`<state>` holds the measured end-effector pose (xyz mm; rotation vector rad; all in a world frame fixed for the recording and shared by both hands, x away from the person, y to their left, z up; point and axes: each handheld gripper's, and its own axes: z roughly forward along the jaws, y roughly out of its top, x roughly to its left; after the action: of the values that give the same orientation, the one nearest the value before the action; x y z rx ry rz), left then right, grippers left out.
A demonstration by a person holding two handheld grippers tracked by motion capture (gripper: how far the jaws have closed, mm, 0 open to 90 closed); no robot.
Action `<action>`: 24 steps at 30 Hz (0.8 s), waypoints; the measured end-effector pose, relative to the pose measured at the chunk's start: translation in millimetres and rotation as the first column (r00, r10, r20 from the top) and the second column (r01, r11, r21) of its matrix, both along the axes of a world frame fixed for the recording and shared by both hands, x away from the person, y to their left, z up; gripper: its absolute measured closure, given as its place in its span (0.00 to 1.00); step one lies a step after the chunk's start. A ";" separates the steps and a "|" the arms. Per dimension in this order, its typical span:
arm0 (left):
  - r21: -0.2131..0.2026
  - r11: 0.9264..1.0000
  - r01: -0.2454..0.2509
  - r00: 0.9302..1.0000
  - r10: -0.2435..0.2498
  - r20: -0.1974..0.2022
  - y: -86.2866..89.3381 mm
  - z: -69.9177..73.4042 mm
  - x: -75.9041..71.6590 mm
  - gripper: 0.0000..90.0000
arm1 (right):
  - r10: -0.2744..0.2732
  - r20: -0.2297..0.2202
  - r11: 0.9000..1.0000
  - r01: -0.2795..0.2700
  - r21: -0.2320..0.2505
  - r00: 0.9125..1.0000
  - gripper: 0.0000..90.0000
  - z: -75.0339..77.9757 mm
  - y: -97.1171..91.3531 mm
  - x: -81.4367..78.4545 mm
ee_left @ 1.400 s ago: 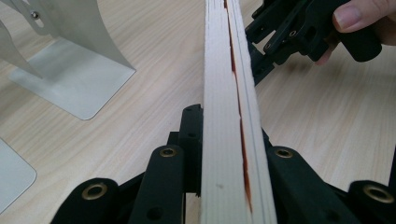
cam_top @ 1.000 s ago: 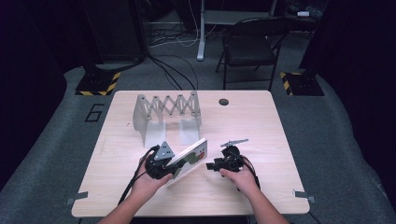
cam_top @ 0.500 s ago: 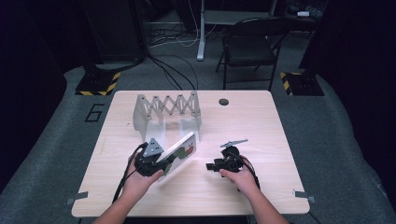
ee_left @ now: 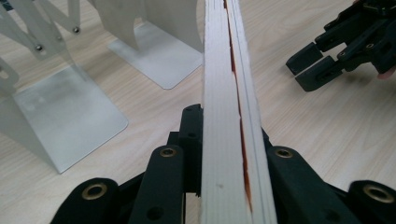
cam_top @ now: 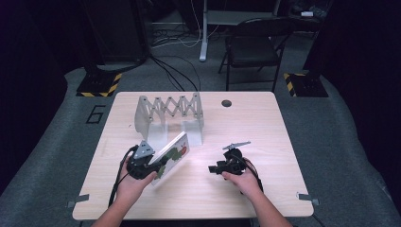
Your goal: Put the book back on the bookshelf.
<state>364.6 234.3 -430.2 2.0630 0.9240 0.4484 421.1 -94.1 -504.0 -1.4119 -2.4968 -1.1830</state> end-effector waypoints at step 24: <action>-0.044 0.983 -0.179 0.984 0.180 0.008 44.8 5.0 1.4 0.85 | -0.014 -0.005 1.000 0.014 0.005 1.000 0.51 -1.3 -4.2 2.7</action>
<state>366.0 279.2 -425.2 1.9445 1.1084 0.5313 423.8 -98.3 -505.3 -1.4315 -2.4827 -1.1853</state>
